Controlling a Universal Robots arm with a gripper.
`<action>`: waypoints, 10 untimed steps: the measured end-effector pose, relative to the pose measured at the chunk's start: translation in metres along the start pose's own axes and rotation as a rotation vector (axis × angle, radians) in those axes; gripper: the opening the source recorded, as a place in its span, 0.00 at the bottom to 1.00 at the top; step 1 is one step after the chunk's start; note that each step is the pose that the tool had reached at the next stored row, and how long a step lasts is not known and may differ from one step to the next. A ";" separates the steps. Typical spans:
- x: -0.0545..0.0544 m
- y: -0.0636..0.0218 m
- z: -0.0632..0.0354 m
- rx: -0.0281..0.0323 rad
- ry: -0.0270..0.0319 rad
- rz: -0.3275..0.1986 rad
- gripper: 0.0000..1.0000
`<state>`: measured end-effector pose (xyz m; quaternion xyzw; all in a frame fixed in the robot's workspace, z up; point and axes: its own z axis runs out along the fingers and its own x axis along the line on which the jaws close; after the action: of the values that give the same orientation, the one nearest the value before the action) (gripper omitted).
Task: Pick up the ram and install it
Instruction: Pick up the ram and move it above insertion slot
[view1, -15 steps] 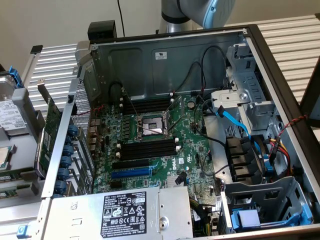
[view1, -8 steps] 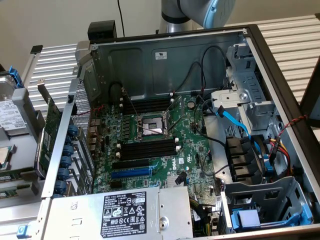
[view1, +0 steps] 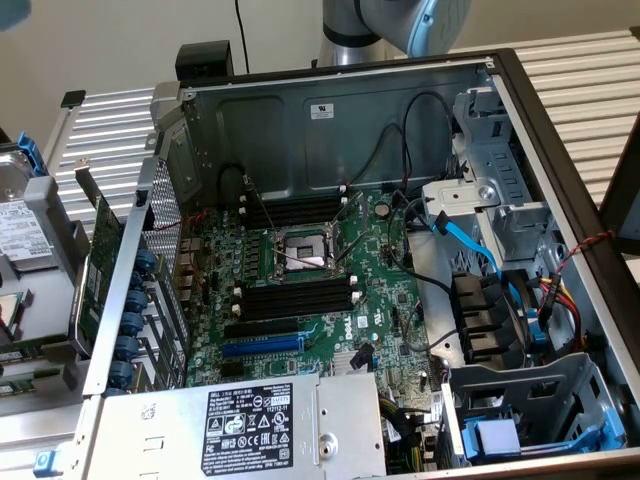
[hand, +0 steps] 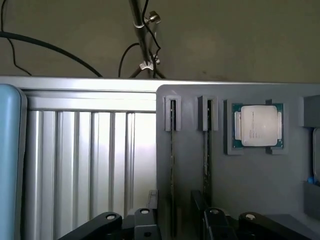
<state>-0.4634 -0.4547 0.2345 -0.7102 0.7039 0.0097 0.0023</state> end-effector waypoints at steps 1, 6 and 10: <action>0.000 -0.0007 0.0018 -0.0001 -0.0001 0.000 0.39; 0.000 -0.0014 0.0097 -0.0089 0.0000 -0.002 0.39; 0.000 -0.0017 0.0134 -0.0119 0.0167 -0.004 0.39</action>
<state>-0.4619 -0.4545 0.2211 -0.7116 0.7025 0.0079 -0.0077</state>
